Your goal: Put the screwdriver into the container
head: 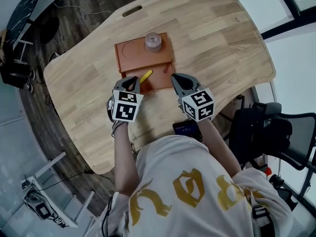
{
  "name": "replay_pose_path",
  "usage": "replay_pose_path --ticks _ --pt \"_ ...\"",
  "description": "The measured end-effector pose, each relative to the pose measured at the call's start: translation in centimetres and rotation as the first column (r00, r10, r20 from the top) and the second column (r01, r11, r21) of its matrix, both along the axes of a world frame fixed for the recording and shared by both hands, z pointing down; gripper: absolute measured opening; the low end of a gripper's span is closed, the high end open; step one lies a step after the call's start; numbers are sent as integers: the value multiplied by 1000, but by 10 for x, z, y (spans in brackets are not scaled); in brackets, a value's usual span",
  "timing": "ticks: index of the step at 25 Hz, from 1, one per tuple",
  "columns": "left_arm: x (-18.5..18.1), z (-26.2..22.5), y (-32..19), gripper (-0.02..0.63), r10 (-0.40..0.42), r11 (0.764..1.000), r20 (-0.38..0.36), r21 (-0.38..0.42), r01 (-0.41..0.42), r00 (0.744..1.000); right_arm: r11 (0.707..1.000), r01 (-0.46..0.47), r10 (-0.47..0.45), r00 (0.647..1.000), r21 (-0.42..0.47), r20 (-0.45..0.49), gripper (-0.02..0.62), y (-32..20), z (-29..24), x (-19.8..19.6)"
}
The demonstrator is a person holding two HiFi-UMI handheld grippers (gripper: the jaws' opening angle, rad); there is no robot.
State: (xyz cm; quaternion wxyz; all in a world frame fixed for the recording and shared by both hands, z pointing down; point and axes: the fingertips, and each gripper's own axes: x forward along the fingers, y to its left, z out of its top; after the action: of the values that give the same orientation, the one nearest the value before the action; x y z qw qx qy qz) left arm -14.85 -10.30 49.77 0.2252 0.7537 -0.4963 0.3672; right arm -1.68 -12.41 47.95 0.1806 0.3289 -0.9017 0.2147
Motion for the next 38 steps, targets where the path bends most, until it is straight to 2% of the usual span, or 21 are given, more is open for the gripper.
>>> replay_pose_path --ticks 4,8,12,17,19,25,29,38 --pt "-2 -13 9 11 -22 999 -2 50 22 1000 1000 -12 12 1000 26 1 11 8 -10 8" --pt "-1 -34 17 11 -95 988 -168 103 114 981 998 -42 41 999 39 26 11 16 -23 17" --pt "-6 -48 25 11 -110 978 -177 159 139 978 996 -62 59 997 63 45 11 23 -37 21" --pt "-8 -76 34 11 -132 945 -277 254 205 952 991 -53 51 999 123 19 12 36 -52 21" --pt "-9 -87 38 11 -135 932 -312 283 227 940 990 -59 54 998 130 43 11 41 -59 20" --pt "-4 -108 50 11 -101 907 -306 363 213 947 981 -78 70 996 179 53 12 52 -76 24" --pt "-4 -117 56 11 -102 893 -352 381 242 930 974 -86 74 995 209 64 11 57 -87 25" --pt "-3 -117 60 11 -105 894 -362 374 247 926 970 -79 70 996 230 46 11 67 -90 26"
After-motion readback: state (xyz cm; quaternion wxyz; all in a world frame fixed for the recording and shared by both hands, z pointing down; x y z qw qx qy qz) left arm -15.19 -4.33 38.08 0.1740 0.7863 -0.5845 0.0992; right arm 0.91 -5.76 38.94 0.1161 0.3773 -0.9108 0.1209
